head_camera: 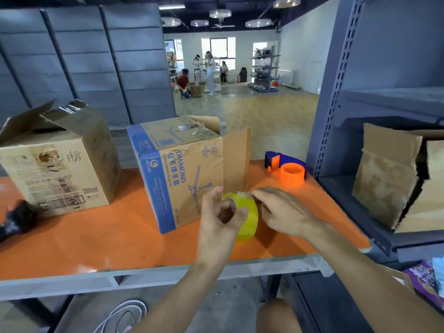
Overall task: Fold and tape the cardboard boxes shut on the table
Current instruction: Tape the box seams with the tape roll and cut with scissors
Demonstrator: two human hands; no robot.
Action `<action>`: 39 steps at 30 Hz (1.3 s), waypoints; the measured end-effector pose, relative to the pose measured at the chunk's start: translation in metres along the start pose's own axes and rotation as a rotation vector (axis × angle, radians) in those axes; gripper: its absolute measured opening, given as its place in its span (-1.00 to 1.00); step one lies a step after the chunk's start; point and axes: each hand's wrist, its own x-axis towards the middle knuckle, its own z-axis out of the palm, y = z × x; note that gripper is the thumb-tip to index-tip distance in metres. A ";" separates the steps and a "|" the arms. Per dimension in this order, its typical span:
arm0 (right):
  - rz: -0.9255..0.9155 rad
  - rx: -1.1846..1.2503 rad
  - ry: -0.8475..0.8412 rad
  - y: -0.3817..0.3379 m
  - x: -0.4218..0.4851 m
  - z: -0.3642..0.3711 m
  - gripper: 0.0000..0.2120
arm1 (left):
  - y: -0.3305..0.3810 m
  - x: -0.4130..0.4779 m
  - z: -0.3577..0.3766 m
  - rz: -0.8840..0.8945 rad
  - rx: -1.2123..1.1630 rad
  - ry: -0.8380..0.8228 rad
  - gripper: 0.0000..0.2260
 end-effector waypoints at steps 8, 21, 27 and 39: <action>0.104 0.043 -0.004 0.009 -0.003 0.005 -0.44 | 0.003 -0.005 -0.005 0.051 0.258 -0.160 -0.45; 0.116 0.050 -0.005 0.014 0.000 -0.012 -0.35 | 0.038 0.017 -0.014 0.330 0.735 0.013 -0.76; 0.053 0.079 0.126 -0.007 0.018 -0.019 -0.63 | 0.097 0.064 -0.042 0.918 1.275 0.240 -0.73; 0.053 0.031 0.230 -0.043 0.059 -0.031 -0.77 | 0.099 0.115 -0.036 0.651 1.887 0.081 -0.56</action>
